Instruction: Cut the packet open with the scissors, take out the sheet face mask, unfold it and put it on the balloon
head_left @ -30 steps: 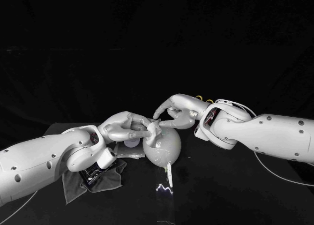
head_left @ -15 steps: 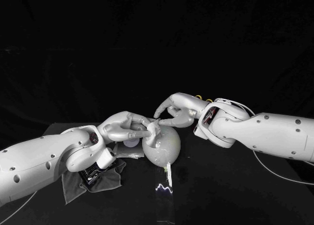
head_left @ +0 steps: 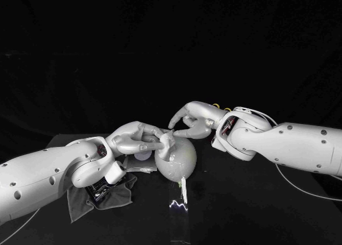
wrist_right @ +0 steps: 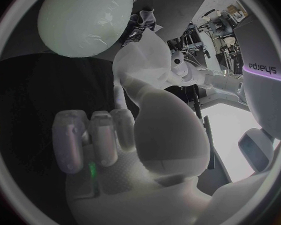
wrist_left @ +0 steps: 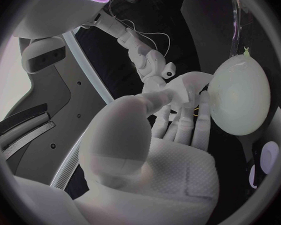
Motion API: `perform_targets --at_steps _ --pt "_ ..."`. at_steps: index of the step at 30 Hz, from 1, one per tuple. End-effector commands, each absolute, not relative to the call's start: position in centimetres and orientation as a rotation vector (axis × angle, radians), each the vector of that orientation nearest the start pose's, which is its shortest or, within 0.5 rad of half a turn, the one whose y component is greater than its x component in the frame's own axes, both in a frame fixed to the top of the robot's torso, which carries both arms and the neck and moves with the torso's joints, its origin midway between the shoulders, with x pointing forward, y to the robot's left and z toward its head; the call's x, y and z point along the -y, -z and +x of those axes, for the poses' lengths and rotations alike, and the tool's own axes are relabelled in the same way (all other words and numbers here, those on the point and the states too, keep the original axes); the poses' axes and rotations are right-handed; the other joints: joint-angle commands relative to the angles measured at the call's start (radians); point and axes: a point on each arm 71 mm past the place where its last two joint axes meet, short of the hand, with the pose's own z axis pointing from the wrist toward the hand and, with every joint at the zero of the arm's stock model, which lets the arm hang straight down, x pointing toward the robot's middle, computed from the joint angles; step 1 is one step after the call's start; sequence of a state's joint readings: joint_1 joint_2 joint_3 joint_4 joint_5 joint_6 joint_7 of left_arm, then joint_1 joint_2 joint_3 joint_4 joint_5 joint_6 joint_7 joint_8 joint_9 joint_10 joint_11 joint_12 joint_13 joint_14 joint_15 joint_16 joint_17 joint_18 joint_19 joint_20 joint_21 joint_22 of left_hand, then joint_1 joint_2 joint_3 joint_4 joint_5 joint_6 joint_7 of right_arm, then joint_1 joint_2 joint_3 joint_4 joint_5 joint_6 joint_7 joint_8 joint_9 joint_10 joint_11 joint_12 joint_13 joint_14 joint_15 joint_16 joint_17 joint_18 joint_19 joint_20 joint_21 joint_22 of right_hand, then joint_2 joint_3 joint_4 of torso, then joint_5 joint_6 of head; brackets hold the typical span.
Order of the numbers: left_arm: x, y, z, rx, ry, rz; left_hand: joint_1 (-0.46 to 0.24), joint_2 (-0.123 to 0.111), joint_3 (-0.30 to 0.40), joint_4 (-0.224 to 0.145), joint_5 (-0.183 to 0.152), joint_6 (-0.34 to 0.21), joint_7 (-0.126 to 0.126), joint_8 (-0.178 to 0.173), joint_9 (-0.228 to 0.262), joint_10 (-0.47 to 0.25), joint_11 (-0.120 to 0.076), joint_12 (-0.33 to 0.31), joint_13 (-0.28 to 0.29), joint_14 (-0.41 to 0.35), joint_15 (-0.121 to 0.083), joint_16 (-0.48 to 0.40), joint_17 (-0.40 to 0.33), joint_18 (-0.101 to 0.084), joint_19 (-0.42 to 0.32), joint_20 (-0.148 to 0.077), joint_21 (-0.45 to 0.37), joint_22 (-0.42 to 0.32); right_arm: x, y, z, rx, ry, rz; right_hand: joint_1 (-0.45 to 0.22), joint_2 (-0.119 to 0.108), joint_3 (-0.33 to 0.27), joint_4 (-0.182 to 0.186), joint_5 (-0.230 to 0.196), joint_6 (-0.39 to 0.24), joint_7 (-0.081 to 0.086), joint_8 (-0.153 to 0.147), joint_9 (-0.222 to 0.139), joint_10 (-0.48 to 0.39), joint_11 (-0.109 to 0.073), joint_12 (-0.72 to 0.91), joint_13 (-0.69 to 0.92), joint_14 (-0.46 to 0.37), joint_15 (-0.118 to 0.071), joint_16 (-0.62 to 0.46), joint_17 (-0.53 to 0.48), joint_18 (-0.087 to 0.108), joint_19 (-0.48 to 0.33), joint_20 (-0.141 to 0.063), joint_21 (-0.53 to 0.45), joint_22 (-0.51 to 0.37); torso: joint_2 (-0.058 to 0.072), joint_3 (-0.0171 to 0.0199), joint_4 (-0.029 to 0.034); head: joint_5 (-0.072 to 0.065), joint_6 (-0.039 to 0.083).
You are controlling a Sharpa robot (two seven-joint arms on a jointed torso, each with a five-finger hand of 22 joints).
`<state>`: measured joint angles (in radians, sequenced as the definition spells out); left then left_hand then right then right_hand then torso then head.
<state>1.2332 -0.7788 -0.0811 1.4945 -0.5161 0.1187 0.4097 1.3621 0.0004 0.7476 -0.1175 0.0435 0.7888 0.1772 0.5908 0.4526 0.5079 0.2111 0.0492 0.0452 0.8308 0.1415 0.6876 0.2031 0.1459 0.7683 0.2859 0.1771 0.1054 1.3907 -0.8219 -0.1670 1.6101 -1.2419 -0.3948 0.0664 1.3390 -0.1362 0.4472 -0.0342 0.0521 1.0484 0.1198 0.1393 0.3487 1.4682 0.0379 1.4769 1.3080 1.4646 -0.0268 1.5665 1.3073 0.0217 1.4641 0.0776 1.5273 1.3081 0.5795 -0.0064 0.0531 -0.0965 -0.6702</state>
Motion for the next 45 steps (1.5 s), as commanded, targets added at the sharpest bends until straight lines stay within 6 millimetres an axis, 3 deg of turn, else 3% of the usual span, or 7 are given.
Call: perform_targets --at_steps 1,9,17,25,30,45 --pt "-15.1 17.4 46.8 -1.817 1.784 -0.319 0.002 0.006 -0.004 -0.003 0.004 0.003 0.002 0.007 0.065 0.0 0.006 -0.003 0.001 -0.001 0.008 0.005 -0.002 0.013 0.003 0.0 0.005 0.001 16.0 12.7 47.6 -1.547 -0.912 -0.217 -0.006 0.008 -0.003 0.005 -0.004 0.017 -0.004 0.009 0.004 0.041 0.001 0.007 0.197 0.106 0.004 0.004 0.264 -0.012 0.084 0.007 0.005 0.25 0.0 0.0002 0.0 -0.002 -0.001" --pt "-15.1 17.4 46.8 -1.817 1.784 -0.319 0.002 0.006 -0.004 -0.003 0.004 0.003 0.002 0.007 0.065 0.0 0.006 -0.003 0.001 -0.001 0.008 0.005 -0.002 0.013 0.003 0.0 0.005 0.001 16.0 12.7 47.6 -1.542 -0.922 -0.213 0.003 0.05 0.0 0.012 -0.004 0.084 -0.036 0.062 0.029 0.056 -0.024 0.027 0.212 0.106 -0.015 0.004 0.264 -0.014 0.09 -0.005 0.015 0.253 0.0 -0.0001 0.0006 -0.004 -0.002" --pt "-15.1 17.4 46.9 -1.814 1.781 -0.323 0.003 0.007 -0.004 -0.003 0.004 0.003 0.002 0.007 0.065 0.001 0.006 -0.003 0.001 0.0 0.008 0.006 -0.002 0.013 0.003 -0.001 0.006 0.001 16.0 12.6 47.6 -1.531 -0.928 -0.211 -0.001 0.054 -0.006 0.013 -0.004 0.1 -0.06 0.111 0.063 0.078 -0.046 0.057 0.235 0.106 -0.036 0.004 0.264 -0.016 0.095 -0.025 0.023 0.256 0.0 -0.0005 0.0005 -0.004 -0.002" --pt "-15.2 17.4 46.9 -1.812 1.778 -0.328 0.003 0.007 -0.005 -0.004 0.004 0.003 0.003 0.008 0.066 0.001 0.008 -0.003 0.001 0.001 0.009 0.006 -0.002 0.014 0.004 -0.001 0.007 0.002 16.1 12.3 47.5 -1.491 -0.932 -0.198 -0.002 0.055 0.005 0.014 -0.003 0.092 -0.065 0.138 0.086 0.097 -0.052 0.085 0.256 0.106 -0.042 0.004 0.264 -0.018 0.098 -0.033 0.029 0.258 0.0 0.0 0.0006 -0.002 -0.002" --pt "-15.2 17.4 47.0 -1.809 1.774 -0.343 0.011 0.008 -0.008 -0.012 0.004 -0.008 0.053 0.016 0.068 -0.011 0.0 -0.006 0.0 0.003 0.005 0.009 -0.004 0.013 0.004 0.0 0.014 0.005 16.3 12.0 47.4 -1.446 -0.942 -0.162 -0.006 0.057 0.017 0.014 -0.003 0.082 -0.066 0.163 0.109 0.103 -0.054 0.094 0.263 0.106 -0.045 0.004 0.264 -0.019 0.101 -0.036 0.034 0.26 0.0 0.0004 0.0004 -0.002 0.0" --pt "-15.3 17.3 47.3 -1.779 1.778 -0.434 0.009 0.001 -0.017 -0.013 0.004 -0.017 0.071 0.022 0.068 0.01 0.004 -0.002 0.002 0.004 0.008 0.011 -0.006 0.013 0.004 0.0 0.019 0.008 16.6 11.2 46.6 -1.367 -0.968 -0.087 -0.015 0.066 0.05 0.012 -0.003 0.051 -0.065 0.218 0.164 0.103 -0.053 0.094 0.263 0.106 -0.045 0.004 0.264 -0.021 0.106 -0.038 0.042 0.262 0.0 0.0003 0.0 0.0 -0.002"
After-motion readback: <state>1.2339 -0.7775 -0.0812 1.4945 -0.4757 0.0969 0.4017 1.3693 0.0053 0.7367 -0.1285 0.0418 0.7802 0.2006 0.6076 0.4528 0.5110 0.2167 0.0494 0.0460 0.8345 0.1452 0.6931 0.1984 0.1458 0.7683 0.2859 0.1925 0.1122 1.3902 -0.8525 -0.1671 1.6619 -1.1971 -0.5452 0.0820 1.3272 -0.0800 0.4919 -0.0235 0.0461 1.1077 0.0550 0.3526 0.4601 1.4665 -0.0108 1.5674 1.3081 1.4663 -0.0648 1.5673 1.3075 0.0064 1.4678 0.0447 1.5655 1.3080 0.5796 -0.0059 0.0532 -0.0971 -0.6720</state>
